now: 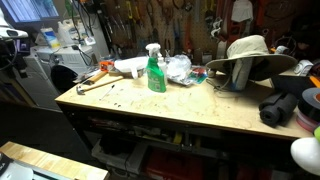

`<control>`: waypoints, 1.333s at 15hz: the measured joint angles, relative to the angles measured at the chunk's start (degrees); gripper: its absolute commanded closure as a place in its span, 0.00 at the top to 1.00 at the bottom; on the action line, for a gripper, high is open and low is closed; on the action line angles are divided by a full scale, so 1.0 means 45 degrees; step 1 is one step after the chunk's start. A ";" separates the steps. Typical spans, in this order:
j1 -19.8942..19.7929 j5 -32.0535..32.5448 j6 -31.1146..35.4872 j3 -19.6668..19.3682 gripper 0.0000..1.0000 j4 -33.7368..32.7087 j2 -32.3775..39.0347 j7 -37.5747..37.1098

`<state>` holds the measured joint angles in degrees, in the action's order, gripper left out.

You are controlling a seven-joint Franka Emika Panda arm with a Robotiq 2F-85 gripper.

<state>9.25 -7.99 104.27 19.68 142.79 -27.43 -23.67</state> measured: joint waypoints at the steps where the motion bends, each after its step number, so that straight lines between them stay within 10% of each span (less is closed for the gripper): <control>1: 0.0000 0.0000 0.0000 0.0000 1.00 0.0000 0.0000 0.0000; 10: -0.0221 -0.0003 0.0858 -0.1613 1.00 0.1141 -0.0222 0.0890; 20: -0.1912 -0.0205 0.6078 -0.5156 1.00 0.3459 -0.0452 0.4237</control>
<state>0.65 -8.91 131.62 -3.52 158.35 -29.46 -4.61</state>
